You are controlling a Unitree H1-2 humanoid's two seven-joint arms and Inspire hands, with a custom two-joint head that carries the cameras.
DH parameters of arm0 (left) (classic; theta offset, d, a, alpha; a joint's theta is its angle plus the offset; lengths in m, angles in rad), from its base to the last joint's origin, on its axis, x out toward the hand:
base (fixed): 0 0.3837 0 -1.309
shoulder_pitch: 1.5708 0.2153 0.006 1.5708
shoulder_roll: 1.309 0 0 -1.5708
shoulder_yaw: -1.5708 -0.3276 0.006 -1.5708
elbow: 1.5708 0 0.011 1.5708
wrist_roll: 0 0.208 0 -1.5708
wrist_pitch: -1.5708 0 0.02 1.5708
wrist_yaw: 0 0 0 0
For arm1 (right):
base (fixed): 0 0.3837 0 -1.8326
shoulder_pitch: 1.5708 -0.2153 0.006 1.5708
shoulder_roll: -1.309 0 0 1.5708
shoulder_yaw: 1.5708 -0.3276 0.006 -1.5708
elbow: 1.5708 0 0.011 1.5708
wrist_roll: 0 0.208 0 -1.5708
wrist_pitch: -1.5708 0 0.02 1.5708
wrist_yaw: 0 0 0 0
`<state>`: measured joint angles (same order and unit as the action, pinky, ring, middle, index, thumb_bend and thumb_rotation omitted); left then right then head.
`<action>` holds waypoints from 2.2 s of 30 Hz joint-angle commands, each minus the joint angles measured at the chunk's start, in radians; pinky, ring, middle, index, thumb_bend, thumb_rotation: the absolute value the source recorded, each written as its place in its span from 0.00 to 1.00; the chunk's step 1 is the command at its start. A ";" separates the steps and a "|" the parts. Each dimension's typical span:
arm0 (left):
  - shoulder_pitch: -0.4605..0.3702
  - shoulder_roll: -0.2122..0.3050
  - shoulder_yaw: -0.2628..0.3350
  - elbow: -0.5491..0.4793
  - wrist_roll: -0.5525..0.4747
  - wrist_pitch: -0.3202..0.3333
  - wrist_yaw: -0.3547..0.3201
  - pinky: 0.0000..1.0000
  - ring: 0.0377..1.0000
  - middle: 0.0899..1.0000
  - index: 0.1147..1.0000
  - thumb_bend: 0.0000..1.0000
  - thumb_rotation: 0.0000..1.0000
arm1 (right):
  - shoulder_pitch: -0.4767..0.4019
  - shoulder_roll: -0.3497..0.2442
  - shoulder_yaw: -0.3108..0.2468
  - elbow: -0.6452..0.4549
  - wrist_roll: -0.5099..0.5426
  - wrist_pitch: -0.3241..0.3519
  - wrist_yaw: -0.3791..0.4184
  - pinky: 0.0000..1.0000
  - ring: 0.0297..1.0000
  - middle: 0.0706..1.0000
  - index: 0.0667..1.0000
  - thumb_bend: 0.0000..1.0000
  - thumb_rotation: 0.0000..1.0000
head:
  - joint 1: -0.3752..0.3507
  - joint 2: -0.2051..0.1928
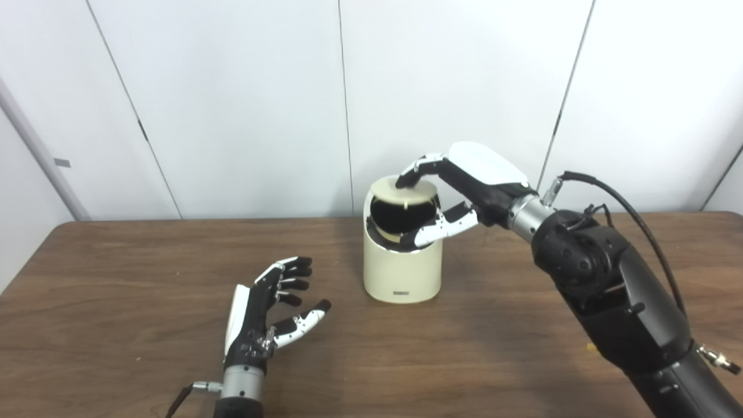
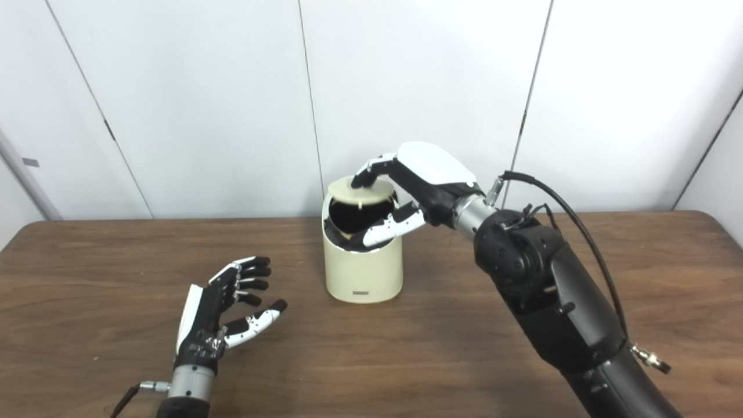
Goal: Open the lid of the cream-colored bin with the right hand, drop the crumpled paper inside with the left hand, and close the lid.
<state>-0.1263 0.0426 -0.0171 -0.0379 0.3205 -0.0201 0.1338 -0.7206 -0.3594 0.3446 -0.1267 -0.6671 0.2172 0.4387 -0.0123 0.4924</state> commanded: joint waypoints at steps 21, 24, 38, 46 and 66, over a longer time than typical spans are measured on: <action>-0.033 -0.007 -0.003 -0.066 0.010 0.013 0.008 0.56 0.64 0.68 0.69 0.63 0.00 | 0.027 -0.012 -0.005 -0.031 -0.022 -0.083 0.005 0.82 0.82 0.64 0.63 0.77 0.57 | 0.013 0.037; -0.032 -0.008 -0.003 -0.071 0.007 0.019 0.008 0.57 0.64 0.68 0.70 0.63 0.00 | 0.032 -0.008 0.000 -0.024 -0.022 -0.088 0.006 0.81 0.82 0.64 0.63 0.77 0.56 | 0.014 0.039; -0.024 -0.019 -0.012 -0.102 0.013 0.052 0.005 0.56 0.65 0.69 0.70 0.62 0.00 | 0.051 -0.027 0.042 -0.028 -0.059 -0.153 0.012 0.84 0.83 0.63 0.62 0.76 0.58 | 0.022 0.063; -0.022 -0.019 -0.015 -0.108 0.013 0.062 0.006 0.56 0.65 0.69 0.70 0.62 0.00 | 0.056 -0.051 0.092 -0.010 -0.139 -0.246 -0.008 0.88 0.83 0.63 0.62 0.77 0.58 | 0.025 0.073; -0.025 -0.016 -0.011 -0.115 0.007 0.076 -0.007 0.57 0.65 0.69 0.70 0.63 0.00 | 0.047 -0.038 0.033 -0.022 -0.118 -0.215 -0.007 0.89 0.85 0.67 0.66 0.76 0.59 | 0.022 0.079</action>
<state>-0.1231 0.0254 -0.0285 -0.1187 0.3207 0.0664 0.1208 -0.6533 -0.3981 0.3965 -0.1319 -0.8041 -0.0110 0.4147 0.0092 0.5722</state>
